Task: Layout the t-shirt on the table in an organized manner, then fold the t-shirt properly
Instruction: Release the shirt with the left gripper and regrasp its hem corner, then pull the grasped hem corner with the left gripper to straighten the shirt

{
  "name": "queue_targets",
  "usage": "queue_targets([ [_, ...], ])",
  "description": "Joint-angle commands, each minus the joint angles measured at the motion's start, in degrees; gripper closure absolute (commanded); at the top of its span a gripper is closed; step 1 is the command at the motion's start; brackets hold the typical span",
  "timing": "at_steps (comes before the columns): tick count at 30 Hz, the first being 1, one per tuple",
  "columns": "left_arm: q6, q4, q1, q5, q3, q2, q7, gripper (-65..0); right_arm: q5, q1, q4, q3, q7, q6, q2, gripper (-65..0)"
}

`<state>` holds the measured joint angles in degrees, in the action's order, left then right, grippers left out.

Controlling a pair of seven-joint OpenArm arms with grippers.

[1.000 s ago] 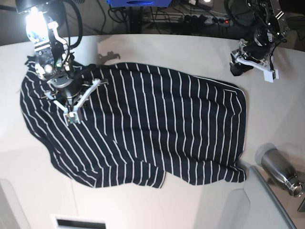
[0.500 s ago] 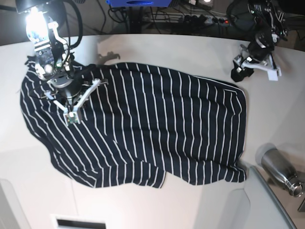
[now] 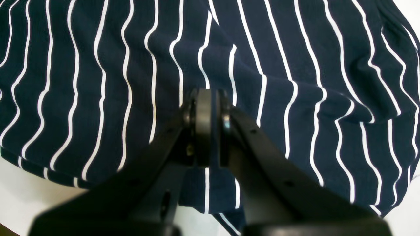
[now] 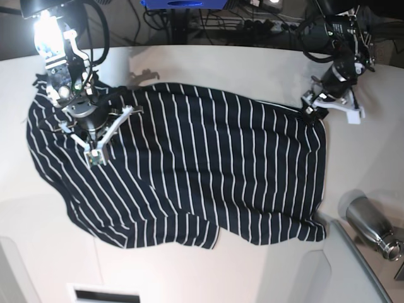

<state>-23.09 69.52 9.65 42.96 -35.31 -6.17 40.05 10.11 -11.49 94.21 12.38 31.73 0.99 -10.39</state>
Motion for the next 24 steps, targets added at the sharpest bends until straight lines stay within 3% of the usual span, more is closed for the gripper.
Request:
queue_targets([
  [1, -0.42, 0.33, -0.2, 0.51, 0.1, -0.55, -0.18, -38.3, -0.13, 0.63, 0.86, -0.12, -1.18, 0.1, -0.29, -3.8],
  [12, -0.34, -0.02, -0.2, 0.51, 0.01, -0.64, -0.18, -37.7, -0.13, 0.63, 0.86, -0.12, -1.18, 0.1, -0.38, -3.8],
  [14, -0.34, -0.02, -0.2, 0.51, 0.01, -0.64, -0.27, -32.9, -0.13, 0.63, 0.86, -0.12, -1.18, 0.1, -0.38, -3.8],
  [19, -0.34, -0.02, -0.81, 0.42, 0.01, -0.64, -0.27, -11.8, -0.13, 0.63, 0.86, -0.12, -1.18, 0.1, -0.38, -3.8],
  [24, -0.34, -0.02, -0.99, -0.63, 0.01, -0.64, -0.27, -5.6, -0.22, 0.63, 0.86, -0.12, -1.18, 0.1, -0.38, -3.8],
])
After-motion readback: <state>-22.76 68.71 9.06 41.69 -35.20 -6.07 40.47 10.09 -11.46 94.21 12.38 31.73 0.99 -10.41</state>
